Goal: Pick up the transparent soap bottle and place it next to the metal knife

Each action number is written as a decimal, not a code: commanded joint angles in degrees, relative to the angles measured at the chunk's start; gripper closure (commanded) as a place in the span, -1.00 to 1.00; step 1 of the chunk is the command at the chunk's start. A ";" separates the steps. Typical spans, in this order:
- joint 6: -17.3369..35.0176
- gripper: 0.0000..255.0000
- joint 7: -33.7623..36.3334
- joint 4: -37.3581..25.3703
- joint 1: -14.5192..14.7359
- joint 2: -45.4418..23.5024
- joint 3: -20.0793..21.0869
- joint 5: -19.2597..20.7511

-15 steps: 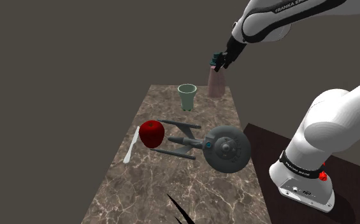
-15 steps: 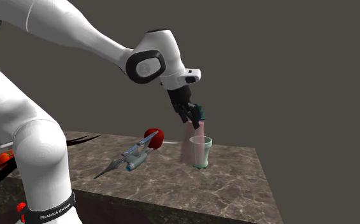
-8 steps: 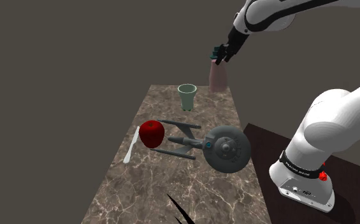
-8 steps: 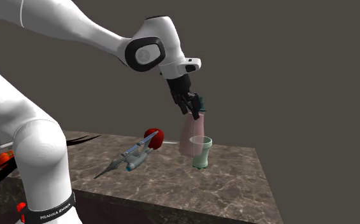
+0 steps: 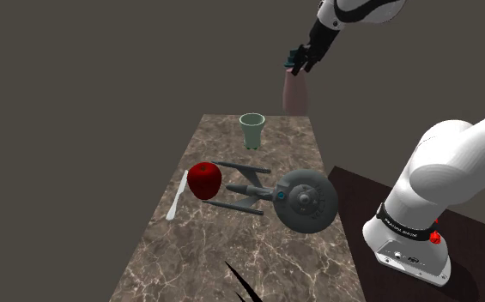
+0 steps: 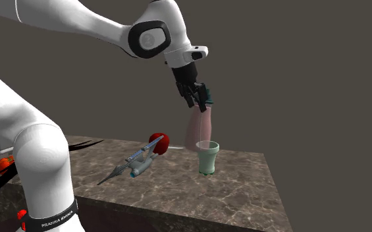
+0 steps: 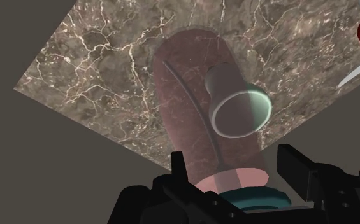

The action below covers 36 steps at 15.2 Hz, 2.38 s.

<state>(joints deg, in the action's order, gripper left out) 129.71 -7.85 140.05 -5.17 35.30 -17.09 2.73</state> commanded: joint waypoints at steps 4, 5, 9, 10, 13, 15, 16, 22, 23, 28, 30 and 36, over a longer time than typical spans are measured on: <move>-3.97 1.00 0.35 -3.95 0.15 0.04 0.46 -0.16; -4.73 1.00 0.41 -4.72 0.18 0.04 0.55 -0.19; -7.74 1.00 0.66 -7.88 0.32 -0.11 0.86 -0.33; -8.49 1.00 0.72 -8.70 0.36 -0.18 0.93 -0.36; -10.71 1.00 0.87 -11.21 0.49 -0.47 1.13 -0.48; -12.18 1.00 0.97 -12.93 0.59 -0.72 1.24 -0.57; -12.91 1.00 1.01 -13.80 0.63 -0.86 1.30 -0.62; -14.97 1.00 3.95 -16.72 1.37 -1.73 3.86 -1.01; -14.72 1.00 5.33 -16.70 1.66 -1.96 5.05 -1.12; -13.62 1.00 12.22 -17.57 3.17 -3.99 10.82 -1.58; -13.24 1.00 14.94 -18.38 3.75 -5.20 13.09 -1.69; -12.50 1.00 23.14 -22.39 5.36 -10.08 19.67 -1.35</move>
<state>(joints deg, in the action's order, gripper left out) 117.15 13.66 118.35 -0.09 25.95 1.34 1.25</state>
